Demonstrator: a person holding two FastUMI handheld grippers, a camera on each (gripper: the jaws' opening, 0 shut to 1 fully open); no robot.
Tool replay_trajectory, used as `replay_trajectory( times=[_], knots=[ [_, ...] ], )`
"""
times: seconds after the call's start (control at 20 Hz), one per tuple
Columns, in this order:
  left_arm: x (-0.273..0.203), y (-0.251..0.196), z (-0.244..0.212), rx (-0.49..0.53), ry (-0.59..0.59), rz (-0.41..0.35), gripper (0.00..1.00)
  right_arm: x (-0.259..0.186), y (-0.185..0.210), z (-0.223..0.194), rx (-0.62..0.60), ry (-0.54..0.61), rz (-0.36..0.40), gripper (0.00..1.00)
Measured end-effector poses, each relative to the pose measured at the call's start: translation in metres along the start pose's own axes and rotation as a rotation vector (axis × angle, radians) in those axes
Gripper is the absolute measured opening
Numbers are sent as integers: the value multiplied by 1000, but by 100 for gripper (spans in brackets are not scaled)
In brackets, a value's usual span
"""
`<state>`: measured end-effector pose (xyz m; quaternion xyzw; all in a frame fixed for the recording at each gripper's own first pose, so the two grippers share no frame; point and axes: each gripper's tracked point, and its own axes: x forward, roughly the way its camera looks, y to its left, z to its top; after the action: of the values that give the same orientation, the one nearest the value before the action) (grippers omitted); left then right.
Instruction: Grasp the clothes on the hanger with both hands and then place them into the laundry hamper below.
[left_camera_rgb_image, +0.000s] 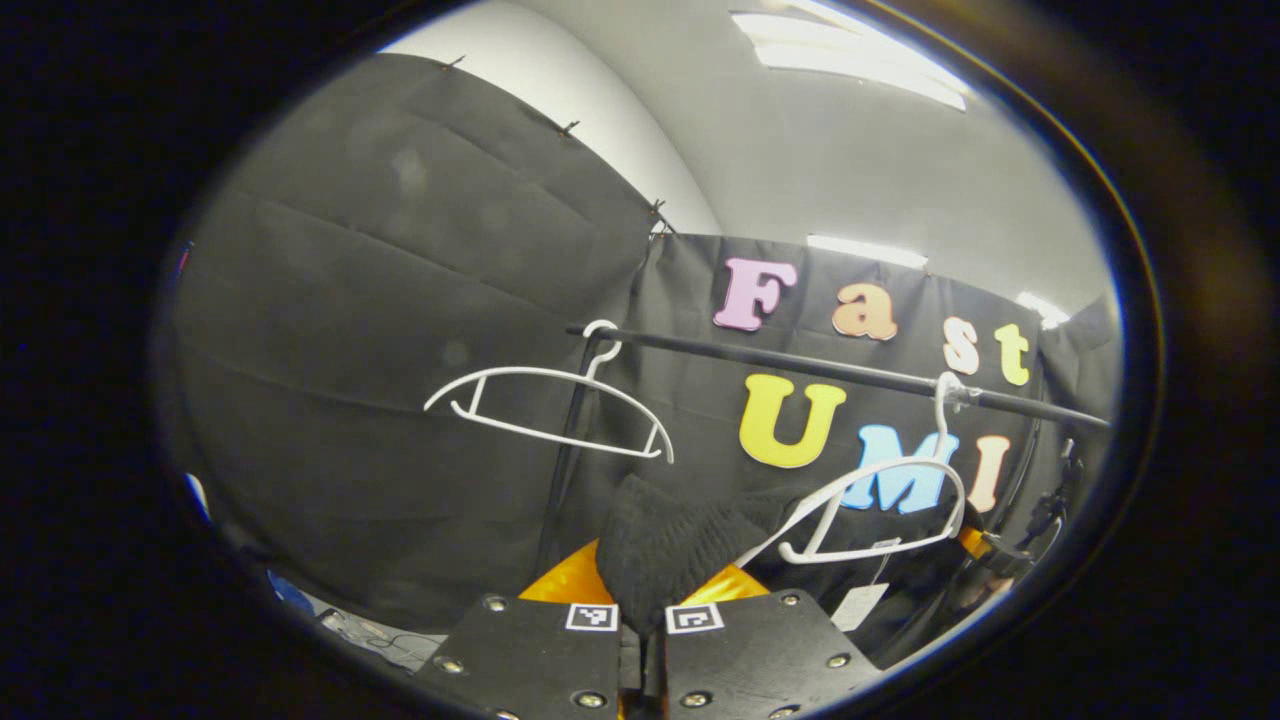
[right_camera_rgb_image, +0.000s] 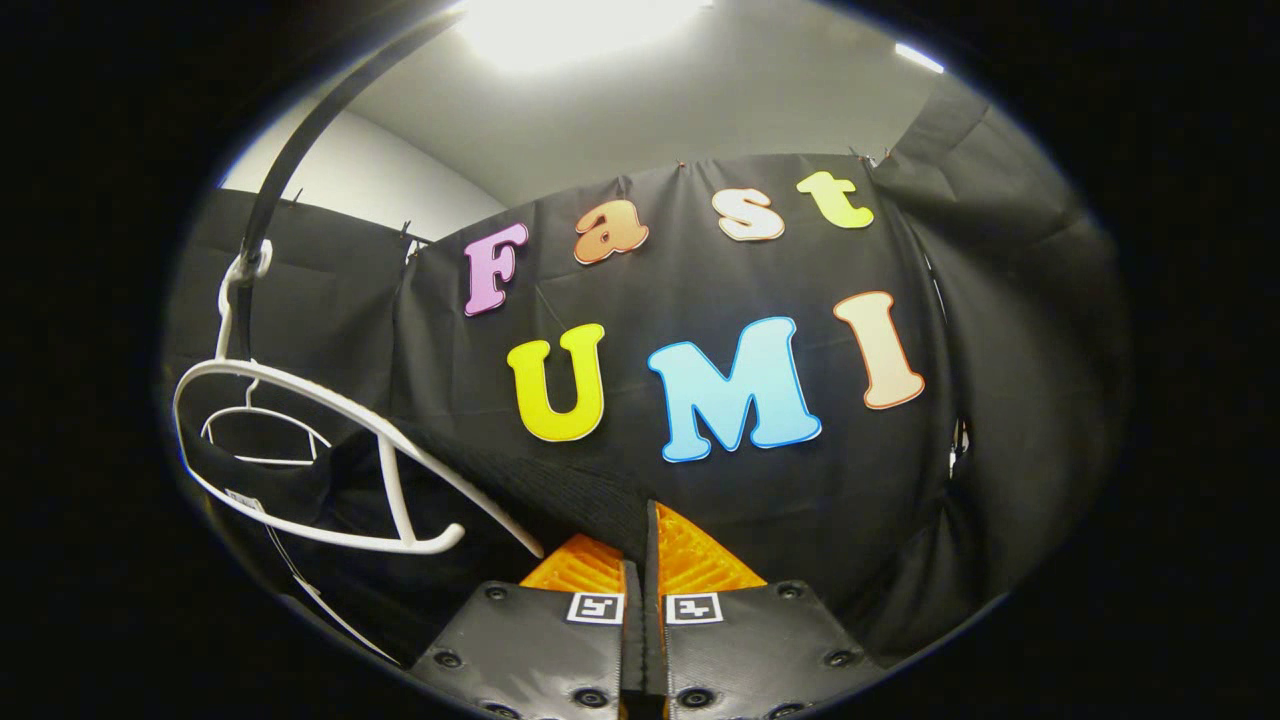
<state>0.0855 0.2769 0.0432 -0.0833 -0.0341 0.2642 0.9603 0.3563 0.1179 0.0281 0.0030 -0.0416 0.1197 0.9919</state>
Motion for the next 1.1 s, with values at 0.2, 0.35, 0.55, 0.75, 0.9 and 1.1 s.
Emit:
replay_trajectory(
  times=[0.2, 0.35, 0.55, 0.75, 0.9, 1.1],
  knots=[
    [3, -4, -12, 20, 23, -14, 2, -4, -7, -12, -38, 22, -13, 1],
    [-3, 0, -22, 20, 39, -16, 5, -8, -8, -18, -56, 34, -12, 0],
    [-15, 11, -37, 2, 59, 5, 3, -12, -2, -30, -90, 46, 15, 1],
    [-25, 14, -43, 23, 70, 44, 4, -9, 5, -35, -122, 8, 44, 1],
    [-15, 11, -58, 56, 109, 109, 3, -8, 9, -54, -140, 30, 67, 1],
    [-8, 7, -89, 18, 189, 126, 4, -12, 7, -90, -91, 120, 83, 0]
  ],
)
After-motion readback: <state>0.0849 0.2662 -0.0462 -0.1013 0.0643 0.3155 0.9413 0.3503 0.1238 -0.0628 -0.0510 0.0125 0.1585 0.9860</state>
